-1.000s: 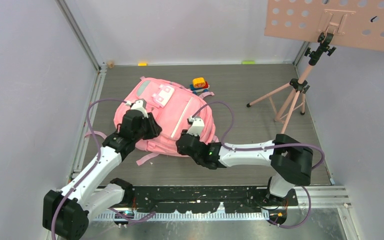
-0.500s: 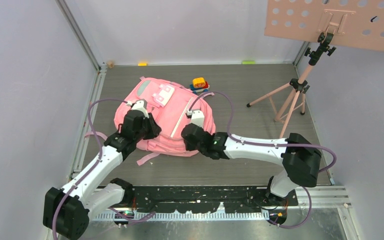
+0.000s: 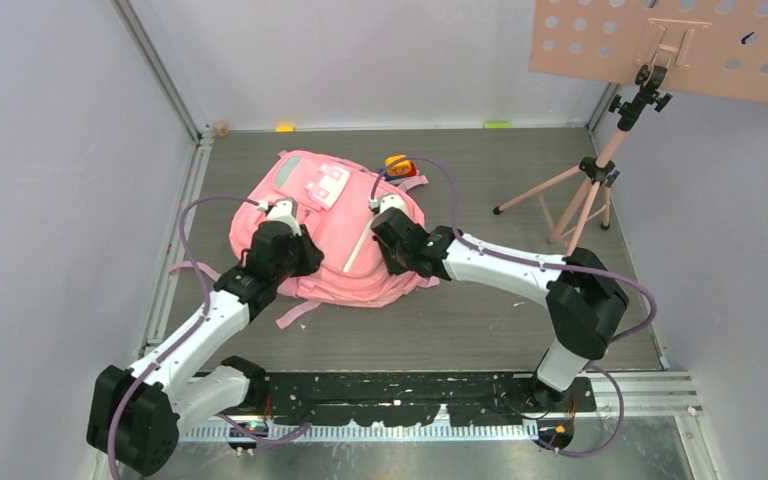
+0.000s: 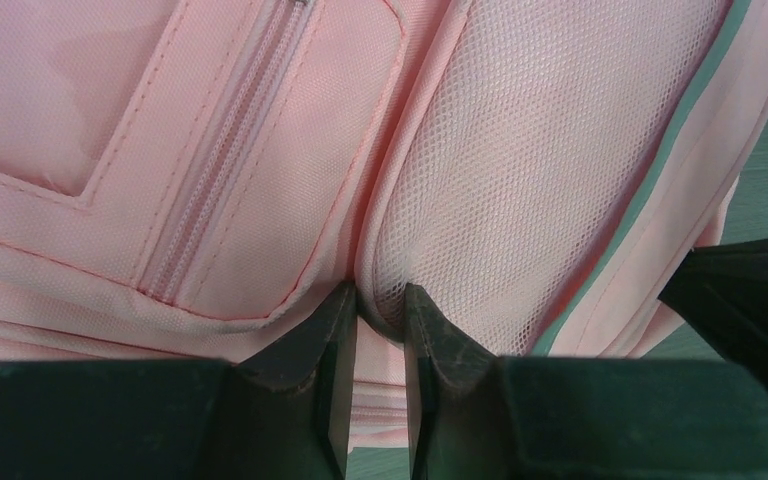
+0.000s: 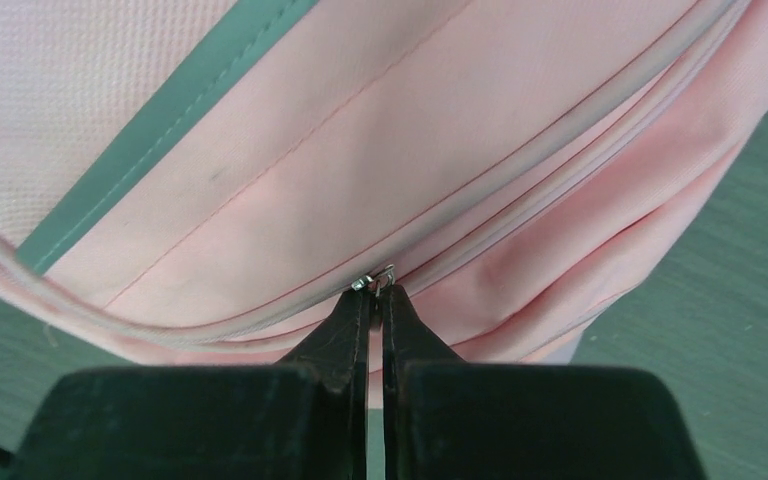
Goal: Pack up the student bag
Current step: Zip the student bag at the center of the board.
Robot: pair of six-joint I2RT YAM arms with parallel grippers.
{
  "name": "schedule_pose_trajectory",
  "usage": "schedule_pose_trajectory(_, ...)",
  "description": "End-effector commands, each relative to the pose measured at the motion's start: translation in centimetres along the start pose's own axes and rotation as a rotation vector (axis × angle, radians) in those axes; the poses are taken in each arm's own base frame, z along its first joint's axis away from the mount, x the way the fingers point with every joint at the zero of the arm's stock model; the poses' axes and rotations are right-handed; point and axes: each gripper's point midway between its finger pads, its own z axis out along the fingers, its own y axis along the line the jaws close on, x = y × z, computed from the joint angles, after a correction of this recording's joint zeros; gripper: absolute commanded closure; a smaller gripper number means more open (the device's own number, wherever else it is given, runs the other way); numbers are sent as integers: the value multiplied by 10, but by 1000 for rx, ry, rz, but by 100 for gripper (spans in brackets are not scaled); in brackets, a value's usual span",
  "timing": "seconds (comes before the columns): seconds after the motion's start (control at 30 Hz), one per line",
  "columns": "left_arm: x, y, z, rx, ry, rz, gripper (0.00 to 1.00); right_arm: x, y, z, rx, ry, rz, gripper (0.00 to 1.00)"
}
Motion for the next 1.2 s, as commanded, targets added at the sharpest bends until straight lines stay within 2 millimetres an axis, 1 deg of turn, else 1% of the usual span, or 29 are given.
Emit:
schedule_pose_trajectory(0.0, -9, 47, 9, -206, -73, 87, 81, -11, -51, 10, 157, 37, -114, 100)
schedule_pose_trajectory(0.03, -8, 48, 10, -211, -65, 99, 81, -16, -54, 11, 158, 34, -106, 100)
schedule_pose_trajectory(0.13, -9, 50, 9, -217, -64, 126, 82, -22, -63, 15, 156, 29, -108, 100)
schedule_pose_trajectory(0.2, -15, 48, 7, -209, -81, 140, 82, -26, -72, 19, 153, 19, -93, 100)
schedule_pose_trajectory(0.23, -19, 44, 5, -190, -89, 156, 84, -30, -76, 22, 132, 12, -85, 100)
schedule_pose_trajectory(0.27, -25, 38, 3, -170, -101, 176, 86, -28, -70, 24, 78, 22, -84, 100)
schedule_pose_trajectory(0.3, -32, 32, -1, -150, -116, 196, 86, -33, -73, 26, 56, 10, -82, 100)
schedule_pose_trajectory(0.33, -39, 26, -5, -139, -129, 213, 84, -32, -66, 25, -4, 16, -78, 100)
schedule_pose_trajectory(0.37, -44, 20, -10, -128, -144, 227, 81, -35, -68, 26, -19, 10, -66, 100)
schedule_pose_trajectory(0.4, -50, 13, -15, -115, -161, 241, 75, -35, -63, 24, -60, 13, -61, 100)
schedule_pose_trajectory(0.5, -66, -6, -32, -96, -220, 298, 45, -39, -64, 20, -95, -2, -42, 100)
schedule_pose_trajectory(0.53, -71, -15, -38, -87, -240, 330, 38, -40, -61, 17, -129, -7, -36, 100)
schedule_pose_trajectory(0.57, -74, -23, -42, -78, -251, 369, 32, -40, -60, 15, -141, -11, -32, 100)
schedule_pose_trajectory(0.6, -75, -33, -46, -66, -258, 406, 29, -41, -58, 12, -160, -20, -29, 100)
schedule_pose_trajectory(0.67, -72, -54, -47, -21, -259, 481, 26, -41, -56, 7, -190, -33, -23, 100)
schedule_pose_trajectory(0.7, -67, -70, -45, 23, -258, 518, 25, -41, -55, 5, -199, -34, -19, 100)
schedule_pose_trajectory(0.73, -63, -83, -45, 62, -263, 548, 25, -41, -54, 2, -215, -39, -15, 100)
schedule_pose_trajectory(0.8, -53, -107, -36, 141, -261, 594, 25, -41, -54, -2, -231, -50, -2, 100)
schedule_pose_trajectory(0.9, -40, -137, -25, 240, -276, 654, 25, -39, -53, -6, -258, -56, 31, 100)
schedule_pose_trajectory(0.97, -29, -153, -17, 285, -298, 737, 25, -38, -53, -7, -278, -60, 54, 100)
schedule_pose_trajectory(1.07, -6, -174, -4, 321, -331, 909, 24, -39, -55, -8, -292, -70, 81, 100)
schedule_pose_trajectory(1.13, -1, -177, 6, 257, -342, 997, 24, -39, -56, -9, -298, -70, 92, 100)
schedule_pose_trajectory(1.17, -1, -175, 12, 218, -342, 1016, 24, -38, -56, -10, -302, -70, 95, 100)
